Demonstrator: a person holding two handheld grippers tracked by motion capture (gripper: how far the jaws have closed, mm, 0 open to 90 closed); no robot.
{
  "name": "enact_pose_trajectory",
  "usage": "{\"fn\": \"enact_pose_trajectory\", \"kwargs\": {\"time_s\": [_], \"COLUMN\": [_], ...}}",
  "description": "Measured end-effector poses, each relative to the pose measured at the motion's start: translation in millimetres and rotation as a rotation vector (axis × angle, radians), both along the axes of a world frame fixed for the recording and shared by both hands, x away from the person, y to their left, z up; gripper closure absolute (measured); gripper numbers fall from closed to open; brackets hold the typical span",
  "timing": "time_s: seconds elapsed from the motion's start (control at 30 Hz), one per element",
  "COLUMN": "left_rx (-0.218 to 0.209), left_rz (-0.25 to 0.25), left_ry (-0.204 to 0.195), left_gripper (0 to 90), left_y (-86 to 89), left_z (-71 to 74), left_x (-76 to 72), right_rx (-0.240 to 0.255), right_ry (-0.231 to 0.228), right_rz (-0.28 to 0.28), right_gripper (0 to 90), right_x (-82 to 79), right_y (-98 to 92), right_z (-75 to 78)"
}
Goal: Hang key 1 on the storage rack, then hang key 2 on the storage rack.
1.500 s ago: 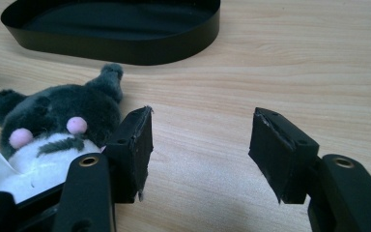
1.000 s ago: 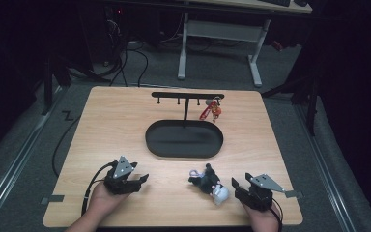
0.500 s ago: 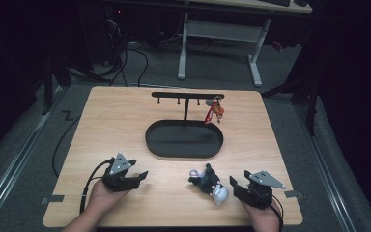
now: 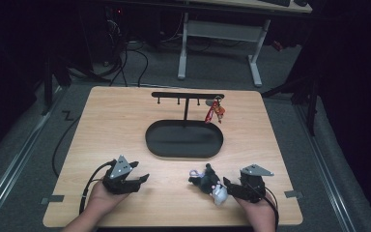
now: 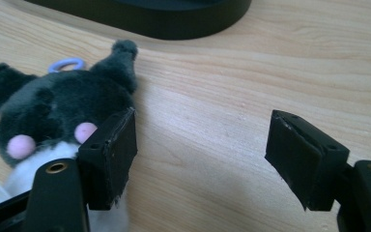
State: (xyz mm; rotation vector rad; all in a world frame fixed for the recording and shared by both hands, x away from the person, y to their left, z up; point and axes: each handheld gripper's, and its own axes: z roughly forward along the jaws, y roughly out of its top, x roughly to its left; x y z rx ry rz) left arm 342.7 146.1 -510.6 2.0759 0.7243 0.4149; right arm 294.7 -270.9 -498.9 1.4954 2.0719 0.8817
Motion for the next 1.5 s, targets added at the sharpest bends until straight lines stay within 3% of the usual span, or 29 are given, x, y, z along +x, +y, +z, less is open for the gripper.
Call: {"fn": "enact_pose_trajectory", "kwargs": {"time_s": [0.1,0.5,0.6,0.67,0.9,1.13,1.5], "left_rx": [0.013,0.013,0.025,0.026,0.027,0.036,0.039], "left_rz": [-0.016,-0.069,-0.076,-0.074,-0.079,-0.087,-0.031], "left_ry": [-0.002,-0.008,-0.034,-0.042,-0.038,-0.020,-0.034], "left_gripper": [37.5,37.5,37.9,37.9,38.0,37.7,36.3], "left_y": [-3.9,-14.1,-14.8,-14.9,-16.3,-14.6,-8.7], "left_z": [-0.8,0.2,2.6,3.7,2.0,-0.8,1.0], "left_x": [0.1,0.4,-2.8,-3.8,-0.7,2.2,2.8], "right_rx": [0.013,-0.102,-0.087,-0.113,-0.163,-0.159,-0.250], "right_ry": [0.057,0.205,0.245,0.268,0.312,0.358,0.444], "right_rz": [0.000,0.029,0.031,0.029,0.050,0.055,0.103], "right_gripper": [28.3,26.7,26.7,26.7,26.7,26.6,24.9], "right_x": [3.5,6.3,9.8,13.0,20.2,29.1,32.1], "right_y": [-3.5,-0.8,-2.2,-3.3,-1.9,1.4,6.8], "right_z": [0.2,11.8,14.7,17.5,26.1,32.6,39.3]}}
